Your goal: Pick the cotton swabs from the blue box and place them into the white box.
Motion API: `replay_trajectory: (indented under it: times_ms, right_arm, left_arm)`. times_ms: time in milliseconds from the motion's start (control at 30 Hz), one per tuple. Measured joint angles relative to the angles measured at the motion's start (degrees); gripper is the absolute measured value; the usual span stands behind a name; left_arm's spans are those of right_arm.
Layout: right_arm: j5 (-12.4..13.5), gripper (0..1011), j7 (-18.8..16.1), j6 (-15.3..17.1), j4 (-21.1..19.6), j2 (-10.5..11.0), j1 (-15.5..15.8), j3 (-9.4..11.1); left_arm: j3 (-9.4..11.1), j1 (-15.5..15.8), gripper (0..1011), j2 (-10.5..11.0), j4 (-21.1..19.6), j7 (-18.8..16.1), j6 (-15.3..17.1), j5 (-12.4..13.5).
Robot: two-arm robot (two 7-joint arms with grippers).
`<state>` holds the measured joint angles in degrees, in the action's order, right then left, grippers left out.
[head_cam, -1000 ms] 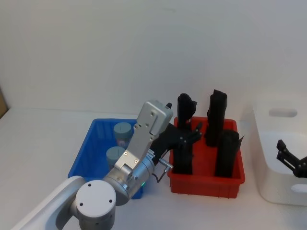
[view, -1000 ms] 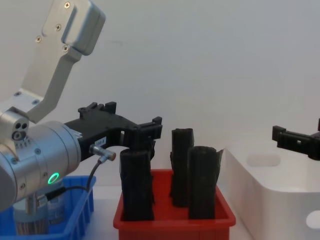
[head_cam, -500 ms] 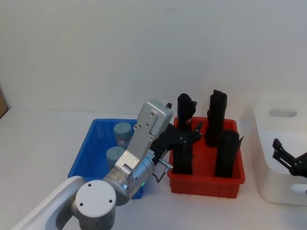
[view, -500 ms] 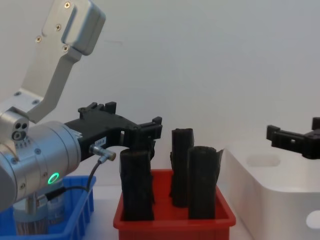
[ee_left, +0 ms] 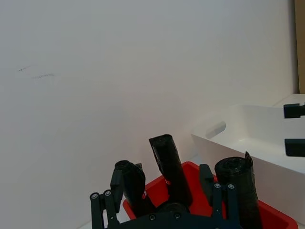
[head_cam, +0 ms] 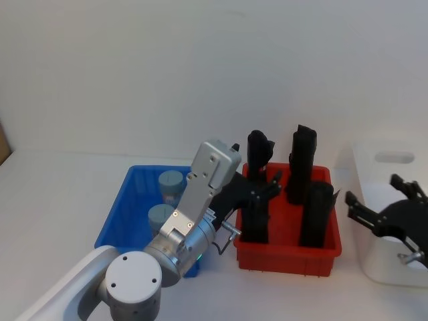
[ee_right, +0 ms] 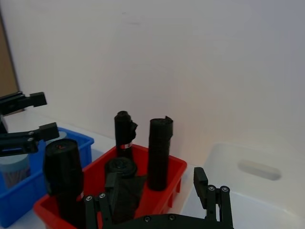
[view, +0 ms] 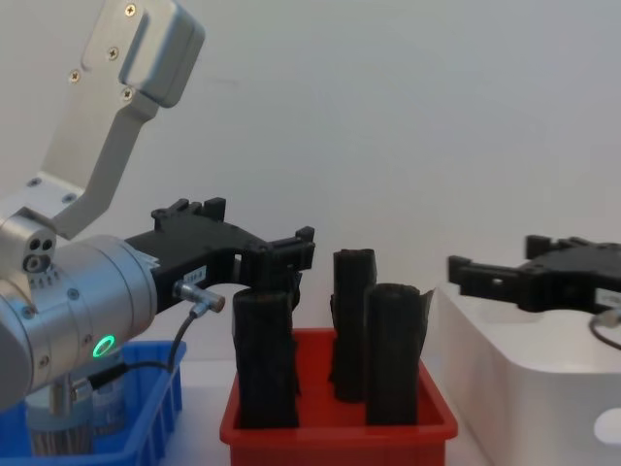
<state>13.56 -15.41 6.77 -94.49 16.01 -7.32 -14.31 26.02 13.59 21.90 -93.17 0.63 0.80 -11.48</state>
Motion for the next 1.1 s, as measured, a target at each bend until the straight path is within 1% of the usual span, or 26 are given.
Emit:
replay_trajectory:
  times_ms: [67,100,167,233,300,367,467,600,667,733,833,933,967,1100]
  right_arm:
    - [-0.5,1001,-1.3,0.7,0.8,-0.3,-1.0,-0.1]
    - [-1.0,1001,-2.9,1.4,1.5,-0.6,-1.9,-0.3]
    - [-1.6,1001,-4.3,2.1,2.4,-0.9,-2.9,-0.5]
    - [-2.8,1001,-6.6,3.3,3.5,-1.2,-4.4,-0.7]
    - [-3.6,1001,-8.0,4.1,4.2,-1.5,-5.3,-0.9]
    - [-5.5,1001,-10.8,5.6,5.8,-2.0,-7.3,-1.3]
    - [-7.0,1001,-12.4,6.7,7.1,-2.5,-8.8,-1.8]
    - [-10.2,1001,-14.6,8.8,9.4,-3.7,-11.3,-2.7]
    - [-11.7,1002,-14.9,9.7,10.5,-4.3,-12.4,-3.3]
    - [-12.1,1001,-14.9,10.0,10.8,-4.5,-12.7,-3.5]
    - [-14.0,1001,-14.1,11.3,12.4,-5.8,-14.1,-4.5]
    - [-14.9,1001,-13.3,12.1,13.6,-6.7,-14.9,-5.2]
    - [-14.9,1002,-13.3,12.1,13.6,-6.7,-14.9,-5.2]
    - [-15.7,1001,-12.2,13.6,15.2,-8.2,-16.0,-6.3]
  left_arm:
    - [0.0,0.0,1004,0.0,0.0,0.0,0.0,0.0]
    - [0.0,0.0,1004,0.0,0.0,0.0,0.0,0.0]
    - [0.0,0.0,1004,0.0,0.0,0.0,0.0,0.0]
    - [0.0,0.0,1004,0.0,0.0,0.0,0.0,0.0]
    - [0.0,0.0,1004,0.0,0.0,0.0,0.0,0.0]
    - [0.0,0.0,1004,0.0,0.0,0.0,0.0,0.0]
    - [0.0,0.0,1004,0.0,0.0,0.0,0.0,0.0]
    - [0.0,0.0,1004,0.0,0.0,0.0,0.0,0.0]
    - [0.0,0.0,1004,0.0,0.0,0.0,0.0,0.0]
    - [0.0,0.0,1004,0.0,0.0,0.0,0.0,0.0]
    - [0.0,0.0,1004,0.0,0.0,0.0,0.0,0.0]
    - [0.0,0.0,1004,0.0,0.0,0.0,0.0,0.0]
    - [0.0,0.0,1004,0.0,0.0,0.0,0.0,0.0]
    - [0.0,0.0,1004,0.0,0.0,0.0,0.0,0.0]
